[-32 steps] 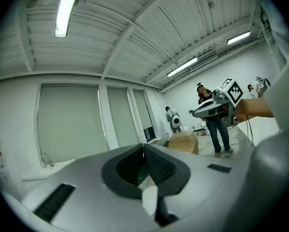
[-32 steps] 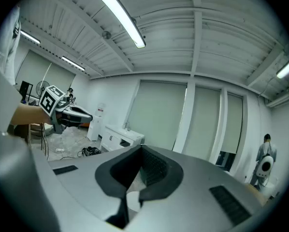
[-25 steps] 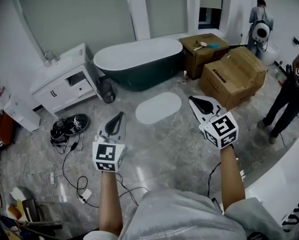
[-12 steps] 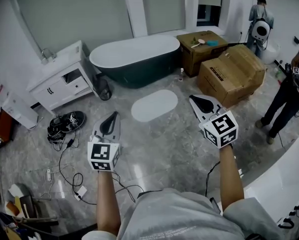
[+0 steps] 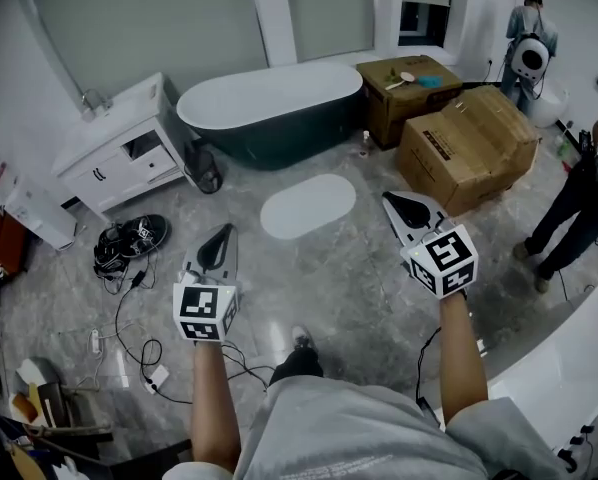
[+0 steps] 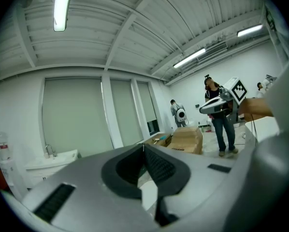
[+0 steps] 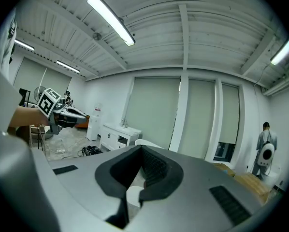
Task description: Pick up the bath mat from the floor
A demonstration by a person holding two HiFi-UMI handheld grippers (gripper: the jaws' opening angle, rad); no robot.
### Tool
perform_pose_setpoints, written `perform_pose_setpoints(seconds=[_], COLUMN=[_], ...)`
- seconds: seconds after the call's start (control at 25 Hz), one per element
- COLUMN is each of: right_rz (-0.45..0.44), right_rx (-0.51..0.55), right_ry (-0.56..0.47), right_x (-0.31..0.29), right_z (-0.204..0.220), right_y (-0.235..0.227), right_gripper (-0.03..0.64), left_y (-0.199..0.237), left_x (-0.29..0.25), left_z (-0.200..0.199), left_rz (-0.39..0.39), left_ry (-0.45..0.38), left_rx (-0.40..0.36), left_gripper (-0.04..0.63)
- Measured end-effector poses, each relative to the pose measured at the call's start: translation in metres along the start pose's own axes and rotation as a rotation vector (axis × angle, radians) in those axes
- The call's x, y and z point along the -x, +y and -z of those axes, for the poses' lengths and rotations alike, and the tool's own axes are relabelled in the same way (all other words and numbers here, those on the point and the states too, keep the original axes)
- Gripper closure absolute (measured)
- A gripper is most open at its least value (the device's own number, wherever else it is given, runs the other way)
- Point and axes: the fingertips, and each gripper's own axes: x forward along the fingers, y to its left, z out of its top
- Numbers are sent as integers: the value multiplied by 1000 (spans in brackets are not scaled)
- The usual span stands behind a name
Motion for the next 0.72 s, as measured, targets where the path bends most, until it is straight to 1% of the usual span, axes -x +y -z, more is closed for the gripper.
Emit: perform_pose_setpoints(seconds=[0.16,0.32,0.52,0.72], right_rz=[4,3,-11,-14], right_rx=[-18,-18,-28,-41], right_ry=[2,16,37,48], right_x=[-28,-71,-145,-235], right_z=[8,17,28,22], right_y=[-17,-37,-74,-114], right_gripper=[604,604,604,604], left_y=[13,36,79,139], left_x=[-25,-67,-144,-226], left_z=[12,28,45,58], left_rz=[-8,-8,-9,-12], left_ry=[18,31,51,60], left_rx=[14,34,58,102], left_gripper=[577,577,577,577])
